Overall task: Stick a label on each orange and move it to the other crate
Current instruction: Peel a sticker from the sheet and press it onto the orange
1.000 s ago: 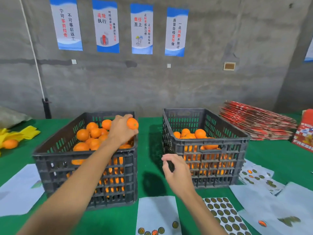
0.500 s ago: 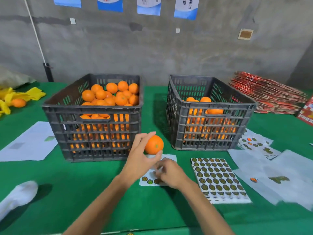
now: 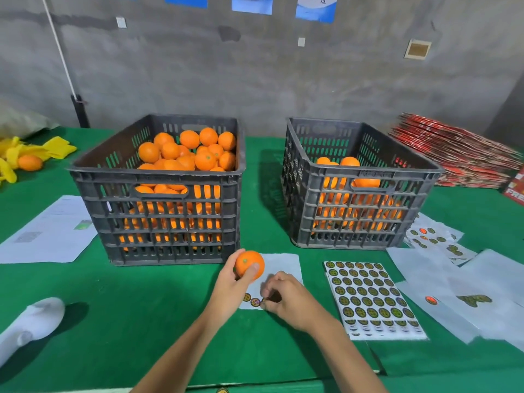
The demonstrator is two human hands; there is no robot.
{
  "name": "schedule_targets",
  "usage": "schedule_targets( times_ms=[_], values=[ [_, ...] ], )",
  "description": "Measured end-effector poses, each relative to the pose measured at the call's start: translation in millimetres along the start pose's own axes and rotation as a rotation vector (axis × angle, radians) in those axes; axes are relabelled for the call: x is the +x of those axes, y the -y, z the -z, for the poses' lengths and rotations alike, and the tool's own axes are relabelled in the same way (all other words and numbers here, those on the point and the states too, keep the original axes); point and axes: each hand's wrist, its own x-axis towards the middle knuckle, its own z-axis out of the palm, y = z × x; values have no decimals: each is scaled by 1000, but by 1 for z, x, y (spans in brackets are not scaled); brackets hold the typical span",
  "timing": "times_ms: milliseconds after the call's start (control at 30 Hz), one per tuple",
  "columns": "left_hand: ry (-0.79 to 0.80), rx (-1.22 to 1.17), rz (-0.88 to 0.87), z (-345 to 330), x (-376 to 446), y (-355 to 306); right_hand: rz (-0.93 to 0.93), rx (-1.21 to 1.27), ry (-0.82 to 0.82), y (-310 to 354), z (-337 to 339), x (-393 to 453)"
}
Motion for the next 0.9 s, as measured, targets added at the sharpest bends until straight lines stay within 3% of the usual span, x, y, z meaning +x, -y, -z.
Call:
schedule_targets(
  times_ms=[333,633,900],
  values=[
    [-13,-4,-18,-3,-3,2,-20,-124,-57,8,2,-5],
    [-26,-2,-17,-4,-5,-1,-68,-59,106,14,18,5],
    [-38,7,-26,-4,-2,2,-106,156,21,12,12,-6]
  ],
)
